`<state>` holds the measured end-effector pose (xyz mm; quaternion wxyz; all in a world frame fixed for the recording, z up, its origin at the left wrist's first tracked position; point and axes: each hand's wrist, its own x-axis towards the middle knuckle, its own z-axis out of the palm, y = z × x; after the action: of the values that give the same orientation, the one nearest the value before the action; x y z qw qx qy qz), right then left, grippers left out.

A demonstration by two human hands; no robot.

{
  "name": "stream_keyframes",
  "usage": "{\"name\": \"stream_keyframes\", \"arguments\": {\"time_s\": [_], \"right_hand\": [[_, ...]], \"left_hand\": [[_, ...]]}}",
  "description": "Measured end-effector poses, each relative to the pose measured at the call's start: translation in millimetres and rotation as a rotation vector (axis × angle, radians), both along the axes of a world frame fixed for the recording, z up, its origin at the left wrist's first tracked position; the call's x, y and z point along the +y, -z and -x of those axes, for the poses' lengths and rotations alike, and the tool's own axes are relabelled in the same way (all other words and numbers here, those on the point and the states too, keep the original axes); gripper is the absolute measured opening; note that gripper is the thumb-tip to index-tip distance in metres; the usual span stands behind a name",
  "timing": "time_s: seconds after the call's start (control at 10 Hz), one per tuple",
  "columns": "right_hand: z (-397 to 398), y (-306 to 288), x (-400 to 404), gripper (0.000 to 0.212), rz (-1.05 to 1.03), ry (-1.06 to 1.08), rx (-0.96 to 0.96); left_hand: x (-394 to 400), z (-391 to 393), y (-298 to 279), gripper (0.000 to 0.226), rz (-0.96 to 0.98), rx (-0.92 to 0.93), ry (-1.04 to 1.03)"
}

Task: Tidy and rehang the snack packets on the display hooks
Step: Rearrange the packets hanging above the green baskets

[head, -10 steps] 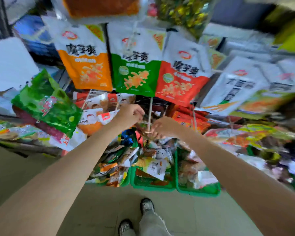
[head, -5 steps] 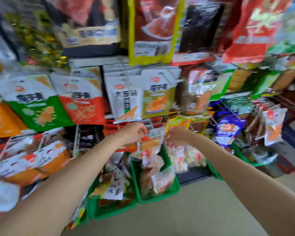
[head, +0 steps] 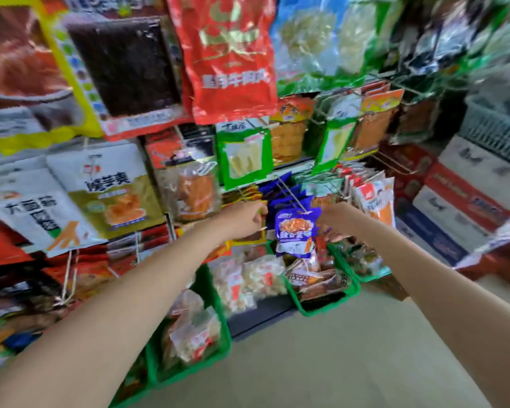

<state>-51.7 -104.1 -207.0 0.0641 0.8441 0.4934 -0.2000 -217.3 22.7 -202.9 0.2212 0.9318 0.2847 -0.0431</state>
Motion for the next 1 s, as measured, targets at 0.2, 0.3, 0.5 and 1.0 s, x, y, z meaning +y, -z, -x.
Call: {"name": "stream_keyframes", "arguments": {"time_s": [0.2,0.3,0.5,1.0], "right_hand": [[-51.9,35.5,-3.9,0.036,-0.213,0.4,0.446],[-78.2,47.6,6.3,0.031,-0.106,0.328,0.371],[-132.5,64.9,66.4,0.033,-0.049,0.295,0.344],[-206.5,166.2,137.1,0.036,0.168,0.024,0.355]], "left_hand": [[20.3,-43.9,22.4,0.03,0.018,-0.039,-0.058],[41.4,-56.4,45.0,0.025,0.003,-0.011,-0.122],[85.0,-103.7,88.2,0.019,0.083,-0.012,-0.19],[103.7,-206.1,148.1,0.03,0.082,0.195,-0.102]]}}
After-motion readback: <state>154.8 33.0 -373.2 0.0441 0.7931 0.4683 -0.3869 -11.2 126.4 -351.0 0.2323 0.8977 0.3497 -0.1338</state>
